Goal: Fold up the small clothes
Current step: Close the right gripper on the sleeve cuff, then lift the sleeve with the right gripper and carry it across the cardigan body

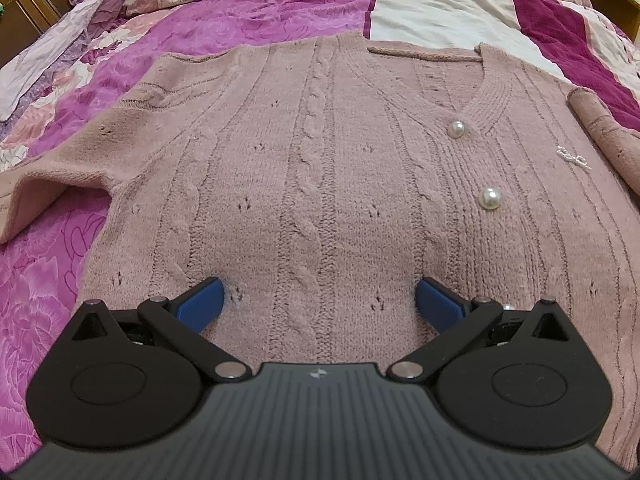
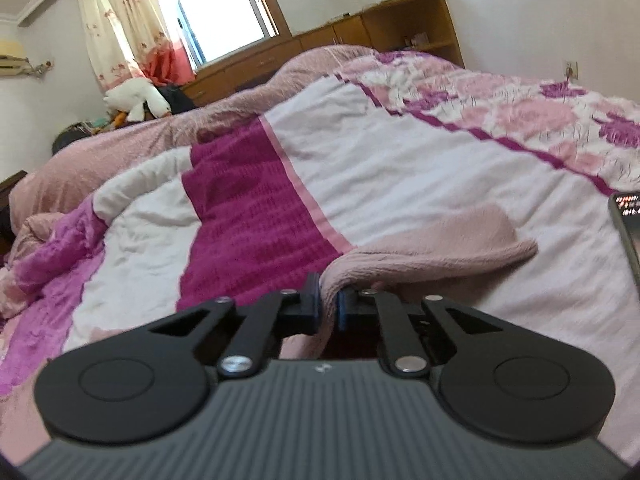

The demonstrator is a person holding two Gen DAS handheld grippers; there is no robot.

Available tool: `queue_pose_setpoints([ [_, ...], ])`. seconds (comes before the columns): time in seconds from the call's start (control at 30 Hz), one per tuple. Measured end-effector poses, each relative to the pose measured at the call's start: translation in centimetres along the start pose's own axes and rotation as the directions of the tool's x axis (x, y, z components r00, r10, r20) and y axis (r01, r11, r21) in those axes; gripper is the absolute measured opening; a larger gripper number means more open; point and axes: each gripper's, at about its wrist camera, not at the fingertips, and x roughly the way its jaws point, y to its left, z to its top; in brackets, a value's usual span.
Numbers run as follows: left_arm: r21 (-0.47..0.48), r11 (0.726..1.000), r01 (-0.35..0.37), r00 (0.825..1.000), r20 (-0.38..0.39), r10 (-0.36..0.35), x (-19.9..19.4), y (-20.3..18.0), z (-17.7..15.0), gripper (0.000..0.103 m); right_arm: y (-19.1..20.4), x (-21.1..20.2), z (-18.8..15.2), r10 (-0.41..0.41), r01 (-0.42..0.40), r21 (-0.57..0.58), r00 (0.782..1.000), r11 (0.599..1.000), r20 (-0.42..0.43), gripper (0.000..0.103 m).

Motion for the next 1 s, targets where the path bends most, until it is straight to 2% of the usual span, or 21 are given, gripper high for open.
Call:
queue_pose_setpoints([
  [0.27,-0.002,1.0,0.027,1.0,-0.003,-0.027,-0.4,0.8,0.2,0.103,0.5,-3.3,2.0,-0.034,0.035,-0.011,0.995,0.999,0.09,0.011],
  [0.67,-0.04,0.999,0.036,0.999,0.027,-0.035,-2.3,2.1,0.1,0.103,0.3,-7.2,3.6,-0.077,0.077,0.009,0.982,0.997,0.175,0.01],
  [0.77,-0.043,0.998,0.035,0.999,0.036,-0.033,-2.8,2.4,0.1,0.103,1.1,-8.5,4.0,-0.052,0.051,0.009,0.977,0.999,0.208,0.01],
  [0.9,-0.051,0.998,0.036,0.998,0.047,-0.034,-3.4,2.8,0.1,0.103,3.5,-10.6,5.0,0.008,0.007,-0.055,0.964,0.998,0.267,0.01],
  [1.0,-0.057,0.998,0.039,0.998,0.054,-0.036,-3.7,3.0,0.0,0.103,5.6,-11.5,5.6,0.069,-0.04,-0.115,0.962,0.993,0.262,0.01],
])
